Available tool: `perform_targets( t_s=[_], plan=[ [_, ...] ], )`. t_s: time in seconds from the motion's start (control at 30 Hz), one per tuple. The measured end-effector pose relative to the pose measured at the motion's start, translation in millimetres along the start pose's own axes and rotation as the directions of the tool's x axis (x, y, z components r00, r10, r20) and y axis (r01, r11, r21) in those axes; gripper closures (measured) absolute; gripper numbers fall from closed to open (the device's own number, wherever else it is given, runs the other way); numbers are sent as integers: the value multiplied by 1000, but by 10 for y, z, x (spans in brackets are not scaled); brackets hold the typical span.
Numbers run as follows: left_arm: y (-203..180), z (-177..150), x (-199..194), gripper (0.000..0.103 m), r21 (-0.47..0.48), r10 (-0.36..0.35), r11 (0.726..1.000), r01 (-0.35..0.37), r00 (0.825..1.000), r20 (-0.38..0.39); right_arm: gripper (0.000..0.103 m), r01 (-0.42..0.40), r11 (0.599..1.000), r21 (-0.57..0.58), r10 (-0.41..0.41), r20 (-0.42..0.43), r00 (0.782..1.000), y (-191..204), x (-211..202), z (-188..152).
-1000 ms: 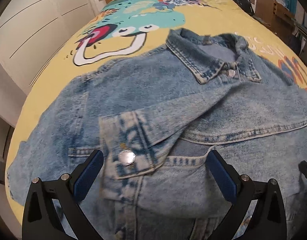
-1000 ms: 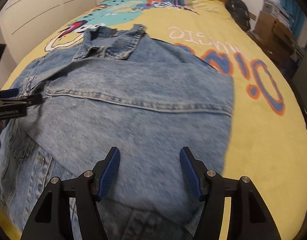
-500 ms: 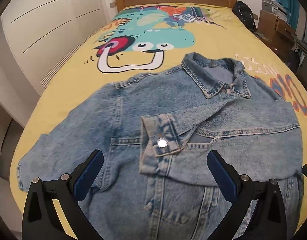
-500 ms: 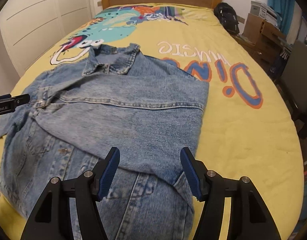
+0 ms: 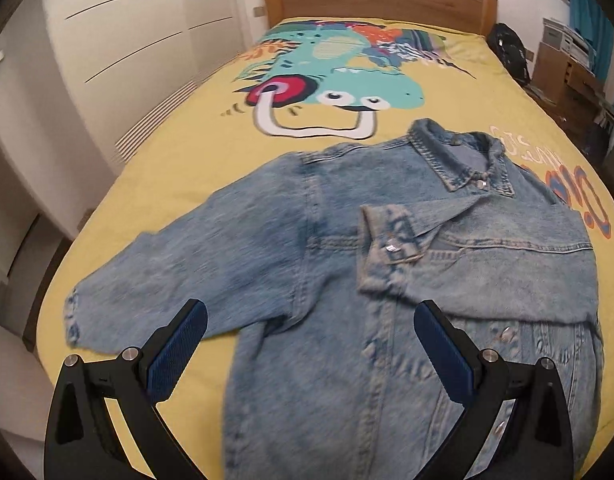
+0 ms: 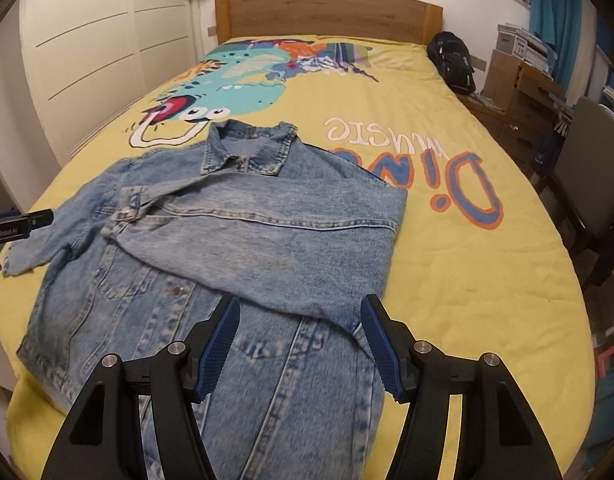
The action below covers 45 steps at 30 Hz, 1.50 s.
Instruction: Fold large clothes
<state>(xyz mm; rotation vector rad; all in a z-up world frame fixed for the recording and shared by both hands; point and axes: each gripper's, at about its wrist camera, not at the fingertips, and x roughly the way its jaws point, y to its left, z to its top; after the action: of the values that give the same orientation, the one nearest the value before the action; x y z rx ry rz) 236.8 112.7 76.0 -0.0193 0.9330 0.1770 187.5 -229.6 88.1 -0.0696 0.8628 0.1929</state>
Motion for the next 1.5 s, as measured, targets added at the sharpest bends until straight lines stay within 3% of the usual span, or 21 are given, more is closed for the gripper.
perform_targets(
  t_s=[0.37,0.57,0.97,1.3,1.5],
  plan=[
    [872,-422,-357,1,-124,36,992,-35,999,2,39,-17,1000,-23,17,-1,1000,268,-311,-285],
    [1508,-680,-460,1,-272,26,962,-29,1000,-17,39,-12,1000,-23,11,-13,1000,349,-371,-423],
    [2745,-964,-601,1,-548,-22,836,31,999,23,39,-2,999,-41,-1,-80,997,495,-284,-661],
    [3097,-1132,-170,2,-687,-166,710,156,985,53,38,44,998,-47,-50,-136,990,475,-206,-784],
    [3307,-1208,43,7,-753,-204,631,188,976,73,39,81,996,-31,-85,-174,981,385,-163,-890]
  ],
)
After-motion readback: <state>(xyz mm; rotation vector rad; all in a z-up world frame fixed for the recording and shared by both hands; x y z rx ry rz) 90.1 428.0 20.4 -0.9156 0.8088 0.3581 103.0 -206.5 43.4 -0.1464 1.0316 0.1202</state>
